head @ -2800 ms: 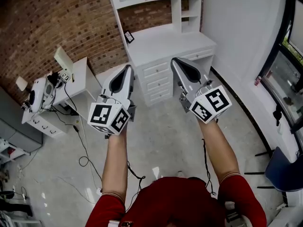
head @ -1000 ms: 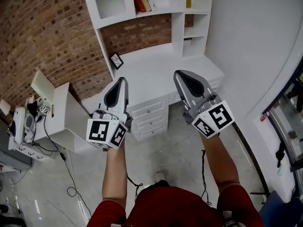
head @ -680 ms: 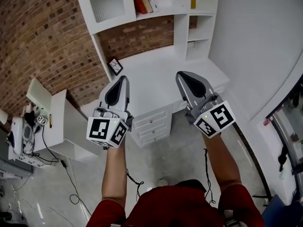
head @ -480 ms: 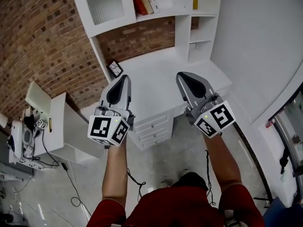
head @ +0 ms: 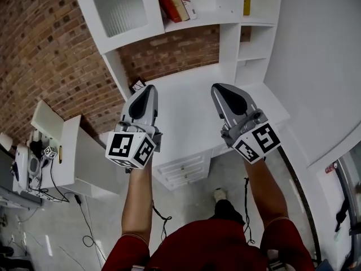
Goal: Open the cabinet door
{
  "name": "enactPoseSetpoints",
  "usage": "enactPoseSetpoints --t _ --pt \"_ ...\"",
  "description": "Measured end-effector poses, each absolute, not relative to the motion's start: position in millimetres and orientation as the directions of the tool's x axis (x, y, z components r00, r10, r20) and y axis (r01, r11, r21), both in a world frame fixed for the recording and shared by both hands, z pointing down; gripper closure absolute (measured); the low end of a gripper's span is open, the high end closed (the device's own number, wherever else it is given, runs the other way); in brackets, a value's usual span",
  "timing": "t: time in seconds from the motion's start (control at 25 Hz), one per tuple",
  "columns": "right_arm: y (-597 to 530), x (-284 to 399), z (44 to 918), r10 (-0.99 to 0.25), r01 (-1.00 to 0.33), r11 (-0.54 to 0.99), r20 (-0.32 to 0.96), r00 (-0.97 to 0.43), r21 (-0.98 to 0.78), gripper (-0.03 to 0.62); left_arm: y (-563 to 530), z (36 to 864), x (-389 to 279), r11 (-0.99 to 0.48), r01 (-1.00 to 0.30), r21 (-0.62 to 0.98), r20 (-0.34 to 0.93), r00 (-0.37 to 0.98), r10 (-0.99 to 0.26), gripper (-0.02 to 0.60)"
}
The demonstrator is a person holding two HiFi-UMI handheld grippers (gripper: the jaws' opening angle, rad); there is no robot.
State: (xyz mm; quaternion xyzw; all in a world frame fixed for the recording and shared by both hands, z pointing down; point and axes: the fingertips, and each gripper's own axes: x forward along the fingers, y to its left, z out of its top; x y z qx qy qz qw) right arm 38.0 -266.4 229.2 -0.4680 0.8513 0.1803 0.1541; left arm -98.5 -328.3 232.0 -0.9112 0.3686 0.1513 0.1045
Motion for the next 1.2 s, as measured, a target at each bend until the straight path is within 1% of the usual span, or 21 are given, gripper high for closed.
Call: enactPoseSetpoints --t 0.24,0.68,1.0,1.2 --pt "-356.8 84.3 227.2 -0.695 -0.81 0.56 -0.434 -0.573 0.172 0.582 -408.8 230.4 -48.6 -0.642 -0.761 -0.089 -0.348 0.628 -0.696 0.583" --pt "-479.0 137.5 217.4 -0.592 -0.707 0.677 -0.421 -0.687 0.203 0.582 -529.0 210.1 8.1 -0.49 -0.865 -0.113 -0.352 0.496 -0.794 0.583" --pt "-526.6 147.8 221.4 -0.563 -0.678 0.712 -0.43 -0.706 0.181 0.582 -585.8 203.1 11.9 -0.393 -0.912 -0.116 -0.347 0.408 -0.845 0.581" --pt "-541.4 144.6 219.2 -0.56 -0.678 0.714 -0.44 -0.701 0.171 0.582 -612.4 194.1 8.5 -0.354 -0.928 -0.117 -0.342 0.373 -0.863 0.551"
